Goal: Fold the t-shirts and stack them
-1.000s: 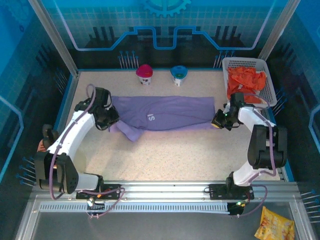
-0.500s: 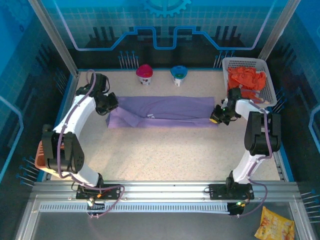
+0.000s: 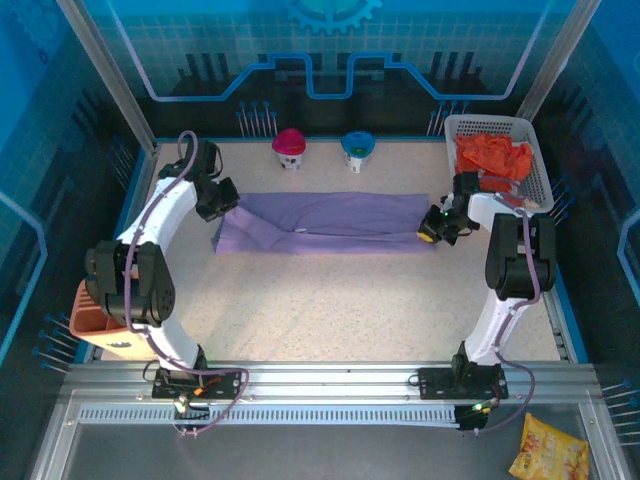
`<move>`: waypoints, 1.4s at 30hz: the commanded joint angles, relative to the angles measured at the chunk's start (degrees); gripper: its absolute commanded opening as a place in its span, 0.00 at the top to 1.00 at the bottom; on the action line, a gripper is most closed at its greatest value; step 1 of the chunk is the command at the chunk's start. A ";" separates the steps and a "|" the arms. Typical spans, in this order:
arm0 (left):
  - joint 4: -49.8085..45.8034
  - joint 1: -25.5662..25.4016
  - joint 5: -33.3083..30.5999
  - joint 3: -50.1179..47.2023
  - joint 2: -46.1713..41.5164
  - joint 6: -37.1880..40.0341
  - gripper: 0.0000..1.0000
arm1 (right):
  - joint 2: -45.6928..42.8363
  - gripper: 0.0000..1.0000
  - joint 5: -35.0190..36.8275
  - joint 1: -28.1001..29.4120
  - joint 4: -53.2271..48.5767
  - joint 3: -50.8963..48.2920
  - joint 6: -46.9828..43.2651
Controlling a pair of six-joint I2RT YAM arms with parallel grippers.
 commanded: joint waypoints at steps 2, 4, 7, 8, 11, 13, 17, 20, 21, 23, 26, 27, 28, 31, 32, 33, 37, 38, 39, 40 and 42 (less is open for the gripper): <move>0.54 0.45 0.13 3.95 2.34 0.77 1.00 | 1.53 0.99 -0.59 -0.84 -0.38 2.27 0.92; 0.35 0.49 -0.06 5.21 3.48 0.95 1.00 | 1.83 0.98 -0.48 -0.85 -0.35 2.52 1.08; 0.02 0.67 0.03 6.69 5.46 1.13 1.00 | 1.91 0.90 -0.53 -0.85 -0.04 2.69 1.10; 0.02 0.79 0.11 7.06 6.18 1.10 1.00 | 2.04 0.85 -0.63 -0.85 -0.04 2.82 0.98; -0.02 0.95 0.14 8.00 8.53 1.21 1.00 | 2.02 0.69 -0.95 -0.83 -0.13 2.78 0.84; 0.16 1.26 0.71 8.75 10.39 1.10 1.00 | 1.10 0.59 -1.38 -0.85 0.52 2.06 0.81; 0.05 1.72 0.93 11.99 14.99 0.98 0.85 | -1.97 0.49 -3.83 -0.83 2.21 0.49 0.76; -0.53 2.03 0.88 15.46 18.82 0.94 0.76 | -5.01 0.40 -5.59 -0.80 3.30 -0.97 0.53; -0.55 2.07 1.07 16.49 19.82 1.03 0.71 | -6.13 0.37 -5.88 -0.76 3.40 -1.36 0.25; -1.09 2.17 1.08 18.59 21.32 1.13 0.55 | -8.20 0.28 -5.93 -0.66 3.49 -2.28 -0.15; -2.00 2.10 3.30 19.25 20.35 0.57 0.48 | -11.45 0.20 -6.37 -0.57 3.49 -3.60 -1.30; -1.12 1.76 4.24 17.77 18.59 0.28 0.48 | -12.61 0.19 -6.38 -0.51 3.25 -3.99 -1.75; -0.16 1.43 4.77 16.06 16.87 -0.06 0.47 | -13.52 0.19 -6.34 -0.33 2.94 -4.32 -1.96; 2.36 0.39 8.90 9.23 11.54 -2.11 0.45 | -16.08 0.18 -6.37 -0.07 2.94 -5.88 -1.35; 3.18 -0.08 9.68 6.57 9.89 -2.85 0.45 | -16.83 0.18 -6.48 0.16 3.04 -6.42 -0.98; 3.83 -0.74 10.08 3.91 8.10 -3.30 0.45 | -17.34 0.18 -6.60 0.28 3.09 -6.79 -0.75; 9.17 -2.96 13.19 -6.78 1.48 -6.96 0.44 | -18.73 0.17 -5.98 1.14 2.17 -7.78 -0.59; 10.20 -3.60 13.41 -8.98 -0.08 -7.87 0.44 | -19.02 0.16 -5.93 1.25 2.38 -8.20 -0.56; 11.09 -4.24 13.17 -10.54 -1.27 -8.53 0.43 | -19.05 0.16 -5.89 1.41 2.62 -8.56 -0.44; 11.93 -5.04 13.04 -12.06 -2.47 -9.25 0.43 | -19.10 0.16 -5.80 1.76 2.78 -8.97 -0.31; 13.25 -6.37 13.04 -13.74 -3.62 -10.56 0.42 | -19.01 0.15 -5.89 2.26 3.07 -9.51 -0.21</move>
